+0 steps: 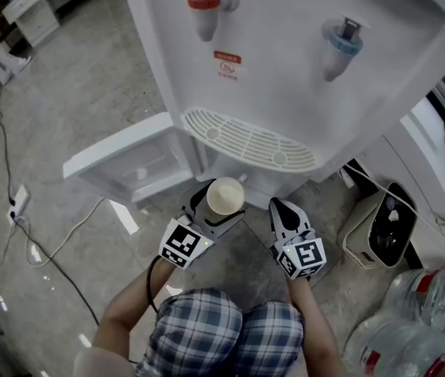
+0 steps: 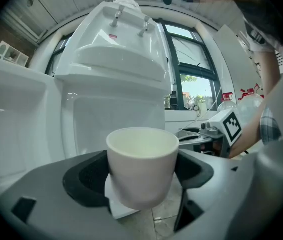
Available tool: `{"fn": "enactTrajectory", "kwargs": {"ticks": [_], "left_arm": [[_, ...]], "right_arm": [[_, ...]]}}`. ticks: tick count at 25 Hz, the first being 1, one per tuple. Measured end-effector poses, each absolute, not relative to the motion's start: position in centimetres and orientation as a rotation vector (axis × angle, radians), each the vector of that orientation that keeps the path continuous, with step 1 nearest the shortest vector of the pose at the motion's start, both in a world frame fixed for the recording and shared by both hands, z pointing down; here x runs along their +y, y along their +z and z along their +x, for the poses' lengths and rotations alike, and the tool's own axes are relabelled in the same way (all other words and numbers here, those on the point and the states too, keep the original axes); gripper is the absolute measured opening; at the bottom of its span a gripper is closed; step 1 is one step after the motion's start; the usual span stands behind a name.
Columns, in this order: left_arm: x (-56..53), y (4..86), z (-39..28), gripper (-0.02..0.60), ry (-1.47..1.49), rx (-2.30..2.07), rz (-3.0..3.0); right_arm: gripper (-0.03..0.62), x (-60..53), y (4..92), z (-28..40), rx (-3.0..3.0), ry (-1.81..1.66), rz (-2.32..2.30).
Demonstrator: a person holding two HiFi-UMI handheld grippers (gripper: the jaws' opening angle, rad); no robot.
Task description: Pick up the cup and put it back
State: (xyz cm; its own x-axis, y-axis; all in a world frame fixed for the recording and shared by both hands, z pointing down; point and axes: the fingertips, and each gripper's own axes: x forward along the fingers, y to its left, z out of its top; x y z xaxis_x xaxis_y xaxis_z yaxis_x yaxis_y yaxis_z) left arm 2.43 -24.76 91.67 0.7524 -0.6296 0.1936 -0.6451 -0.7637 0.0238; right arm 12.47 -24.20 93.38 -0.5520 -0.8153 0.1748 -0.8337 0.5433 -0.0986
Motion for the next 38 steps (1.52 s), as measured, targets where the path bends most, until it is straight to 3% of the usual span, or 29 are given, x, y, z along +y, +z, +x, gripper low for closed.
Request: {"fn": "enactTrajectory", "kwargs": {"ticks": [27, 38], "left_arm": [[-38.1, 104.6, 9.0, 0.423, 0.430, -1.181, 2.645], [-37.0, 103.4, 9.0, 0.425, 0.417, -1.152, 2.742]], "right_arm": [[0.017, -23.5, 93.7, 14.1, -2.641, 0.297, 1.485], [0.017, -23.7, 94.0, 14.2, -2.651, 0.322, 1.494]]}}
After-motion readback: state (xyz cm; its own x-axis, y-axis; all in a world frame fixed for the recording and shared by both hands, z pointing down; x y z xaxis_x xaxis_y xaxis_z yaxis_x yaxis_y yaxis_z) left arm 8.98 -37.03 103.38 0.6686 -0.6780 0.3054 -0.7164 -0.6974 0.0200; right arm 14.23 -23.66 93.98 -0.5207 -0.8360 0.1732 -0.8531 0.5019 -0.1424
